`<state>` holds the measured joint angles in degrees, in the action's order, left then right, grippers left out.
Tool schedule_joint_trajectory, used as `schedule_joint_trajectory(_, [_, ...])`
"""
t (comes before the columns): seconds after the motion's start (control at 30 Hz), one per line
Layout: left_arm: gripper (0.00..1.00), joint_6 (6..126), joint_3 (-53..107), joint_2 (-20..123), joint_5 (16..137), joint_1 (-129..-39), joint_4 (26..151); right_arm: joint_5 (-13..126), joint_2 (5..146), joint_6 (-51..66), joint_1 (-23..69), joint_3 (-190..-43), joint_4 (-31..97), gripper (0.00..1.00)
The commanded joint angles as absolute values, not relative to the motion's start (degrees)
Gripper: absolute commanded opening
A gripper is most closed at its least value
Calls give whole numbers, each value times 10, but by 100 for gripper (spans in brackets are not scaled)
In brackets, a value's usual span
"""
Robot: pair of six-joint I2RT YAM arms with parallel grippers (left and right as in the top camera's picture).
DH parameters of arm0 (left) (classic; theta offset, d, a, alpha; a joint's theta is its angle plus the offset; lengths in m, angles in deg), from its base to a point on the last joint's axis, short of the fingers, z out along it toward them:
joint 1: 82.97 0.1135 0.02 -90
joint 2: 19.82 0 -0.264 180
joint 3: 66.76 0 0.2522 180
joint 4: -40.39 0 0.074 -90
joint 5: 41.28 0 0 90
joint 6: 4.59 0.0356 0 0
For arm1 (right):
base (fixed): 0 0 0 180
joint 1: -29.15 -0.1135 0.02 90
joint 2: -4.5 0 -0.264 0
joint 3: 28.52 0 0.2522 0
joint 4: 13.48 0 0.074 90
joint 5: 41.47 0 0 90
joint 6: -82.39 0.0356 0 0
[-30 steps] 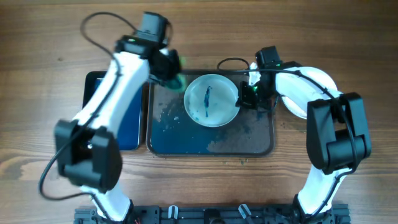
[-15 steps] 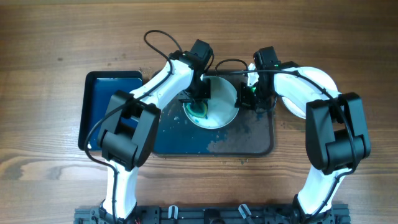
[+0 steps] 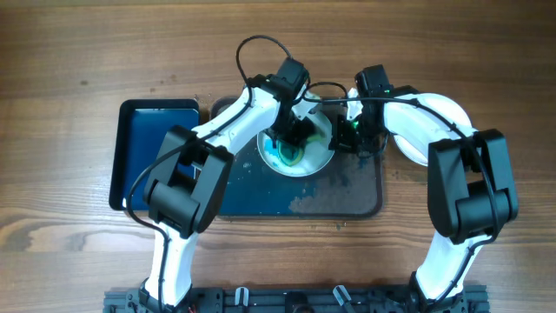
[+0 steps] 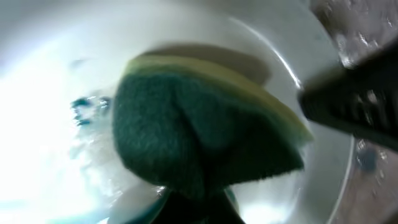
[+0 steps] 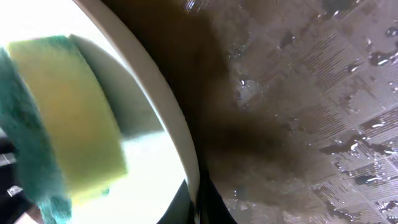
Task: Clean dirty plates on tray and stack at the side
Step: 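Scrub the last plate with the sponge in the left gripper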
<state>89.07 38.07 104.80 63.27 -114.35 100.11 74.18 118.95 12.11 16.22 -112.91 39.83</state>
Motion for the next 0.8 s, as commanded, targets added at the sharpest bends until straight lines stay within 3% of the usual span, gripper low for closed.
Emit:
schedule_joint_trajectory(0.0, [4, 601, 389, 1065, 292, -1146, 1006, 741, 1204, 119, 160, -1122, 401, 4])
schedule_joint_trajectory(0.03, [4, 538, 389, 1065, 239, -1144, 1025, 740, 1204, 119, 160, -1122, 401, 4])
schedule_joint_trajectory(0.17, [4, 465, 389, 1065, 239, -1138, 1085, 741, 1204, 120, 160, -1122, 401, 5])
schedule_joint_trajectory(0.27, [4, 445, 389, 1065, 321, -1124, 1134, 741, 1204, 120, 160, -1122, 402, 4])
schedule_joint_trajectory(0.33, [4, 624, 389, 1065, 516, -1123, 1112, 750, 1204, 119, 160, -1122, 402, 4])
schedule_joint_trajectory(0.4, [4, 846, 389, 1065, 809, -1123, 1101, 756, 1204, 119, 160, -1122, 402, 4])
schedule_joint_trajectory(0.47, [4, 906, 389, 1065, 899, -1123, 1092, 756, 1204, 118, 160, -1122, 402, 4])
schedule_joint_trajectory(0.53, [4, 905, 389, 1065, 891, -1122, 1057, 756, 1204, 118, 160, -1122, 404, 4])
schedule_joint_trajectory(0.63, [4, 799, 389, 1065, 784, -1116, 1022, 756, 1204, 117, 160, -1122, 407, 4])
schedule_joint_trajectory(0.77, [4, 557, 389, 1065, 402, -1090, 1019, 756, 1204, 115, 160, -1122, 408, 4])
